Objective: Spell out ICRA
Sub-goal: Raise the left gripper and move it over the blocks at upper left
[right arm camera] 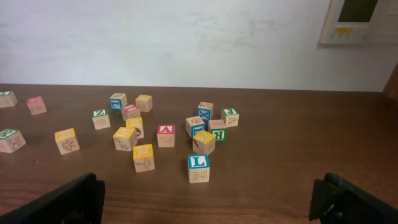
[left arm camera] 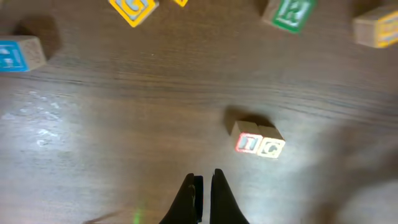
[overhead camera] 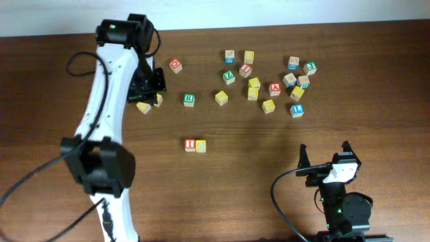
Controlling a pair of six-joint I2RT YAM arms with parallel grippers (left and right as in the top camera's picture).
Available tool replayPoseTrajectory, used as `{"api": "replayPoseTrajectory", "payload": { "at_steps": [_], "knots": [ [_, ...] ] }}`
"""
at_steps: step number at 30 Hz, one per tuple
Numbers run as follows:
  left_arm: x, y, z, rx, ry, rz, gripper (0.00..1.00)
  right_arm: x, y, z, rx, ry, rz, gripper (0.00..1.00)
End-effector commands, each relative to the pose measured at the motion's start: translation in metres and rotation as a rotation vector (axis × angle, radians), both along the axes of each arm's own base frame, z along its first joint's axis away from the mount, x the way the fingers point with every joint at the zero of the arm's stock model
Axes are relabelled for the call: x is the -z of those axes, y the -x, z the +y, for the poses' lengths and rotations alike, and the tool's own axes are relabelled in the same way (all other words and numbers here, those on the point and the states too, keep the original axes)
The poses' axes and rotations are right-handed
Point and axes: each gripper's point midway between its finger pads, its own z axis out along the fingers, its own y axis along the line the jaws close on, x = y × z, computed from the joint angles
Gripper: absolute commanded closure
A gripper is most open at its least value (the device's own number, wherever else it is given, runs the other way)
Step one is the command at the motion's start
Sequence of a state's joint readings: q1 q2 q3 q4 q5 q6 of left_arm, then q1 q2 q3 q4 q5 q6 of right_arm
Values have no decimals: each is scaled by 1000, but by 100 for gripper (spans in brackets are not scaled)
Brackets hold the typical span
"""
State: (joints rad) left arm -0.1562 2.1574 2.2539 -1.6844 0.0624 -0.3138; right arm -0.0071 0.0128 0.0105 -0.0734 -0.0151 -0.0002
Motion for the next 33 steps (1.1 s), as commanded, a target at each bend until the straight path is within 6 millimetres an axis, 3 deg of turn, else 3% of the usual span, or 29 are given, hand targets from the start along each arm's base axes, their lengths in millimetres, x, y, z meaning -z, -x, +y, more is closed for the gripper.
{"api": "replayPoseTrajectory", "payload": {
  "at_steps": [1, 3, 5, 9, 13, 18, 21, 29, 33],
  "knots": [
    [-70, 15, 6, 21, 9, -189, 100, 3, 0, -3, 15, 4, 6, 2],
    [-86, 29, 9, 20, 14, -223, 100, 3, 0, -3, 15, 3, 6, 2],
    [-87, 40, 10, 20, 14, -218, 100, 3, 0, -3, 15, 3, 6, 2],
    [-64, 63, 14, 21, -2, -116, 100, 3, 0, -3, 15, 3, 6, 2],
    [-45, 48, 12, 20, 2, -140, 94, 3, 0, -3, 15, 3, 6, 2],
    [-48, 23, 10, 18, 6, -244, 57, 3, 0, -3, 15, 4, 6, 2],
    [-52, 8, 7, 18, 14, -306, 4, 3, 0, -3, 15, 4, 6, 2],
    [-54, 0, 7, 17, 15, -340, 1, 3, 0, -3, 15, 3, 6, 2],
    [-62, -24, 21, -6, -75, -443, 1, 3, 0, -3, 15, 4, 6, 2]
  ]
}}
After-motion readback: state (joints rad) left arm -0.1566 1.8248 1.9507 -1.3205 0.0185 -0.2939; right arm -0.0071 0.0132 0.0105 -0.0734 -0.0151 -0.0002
